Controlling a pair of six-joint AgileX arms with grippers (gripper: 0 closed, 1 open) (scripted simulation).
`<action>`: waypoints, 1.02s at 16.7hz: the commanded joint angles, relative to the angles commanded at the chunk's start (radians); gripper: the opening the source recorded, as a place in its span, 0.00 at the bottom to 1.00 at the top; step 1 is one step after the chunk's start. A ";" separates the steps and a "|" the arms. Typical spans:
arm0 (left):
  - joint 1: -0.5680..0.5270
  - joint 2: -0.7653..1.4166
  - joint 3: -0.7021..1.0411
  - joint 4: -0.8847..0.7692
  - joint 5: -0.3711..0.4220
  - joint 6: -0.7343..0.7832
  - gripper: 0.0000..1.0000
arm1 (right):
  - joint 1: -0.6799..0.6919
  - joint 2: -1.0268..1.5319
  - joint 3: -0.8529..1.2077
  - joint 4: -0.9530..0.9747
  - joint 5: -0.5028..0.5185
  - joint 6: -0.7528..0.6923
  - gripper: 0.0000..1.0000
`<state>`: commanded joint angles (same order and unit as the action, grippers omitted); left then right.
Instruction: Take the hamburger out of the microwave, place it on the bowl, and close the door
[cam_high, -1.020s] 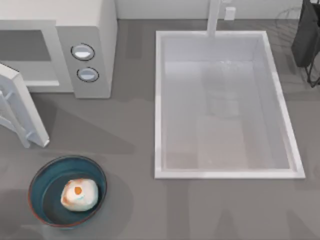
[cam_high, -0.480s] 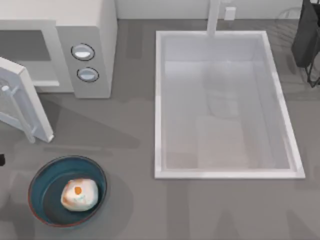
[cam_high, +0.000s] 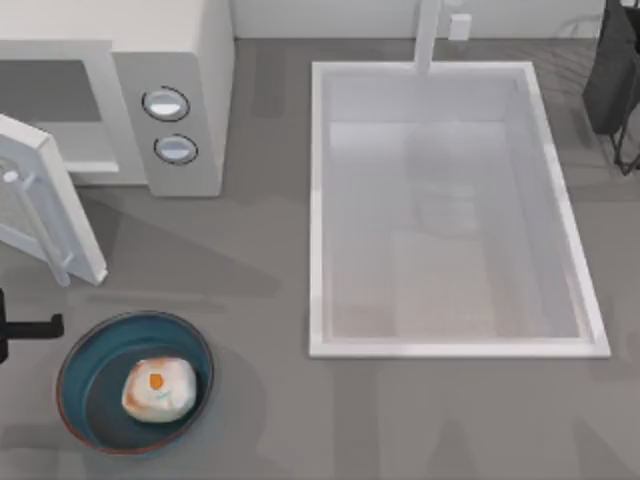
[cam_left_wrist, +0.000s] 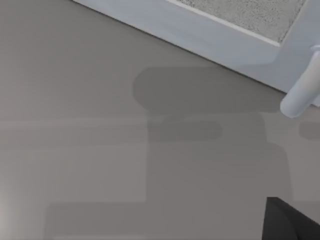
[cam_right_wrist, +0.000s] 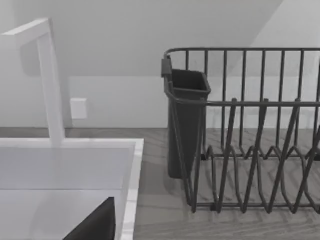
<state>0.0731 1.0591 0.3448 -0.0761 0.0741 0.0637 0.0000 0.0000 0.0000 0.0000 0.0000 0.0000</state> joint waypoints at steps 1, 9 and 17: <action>0.000 0.000 0.000 0.000 0.000 0.000 0.00 | 0.000 0.000 0.000 0.000 0.000 0.000 1.00; -0.014 0.240 0.145 0.092 -0.006 -0.008 0.00 | 0.000 0.000 0.000 0.000 0.000 0.000 1.00; -0.036 0.510 0.305 0.206 -0.020 -0.021 0.00 | 0.000 0.000 0.000 0.000 0.000 0.000 1.00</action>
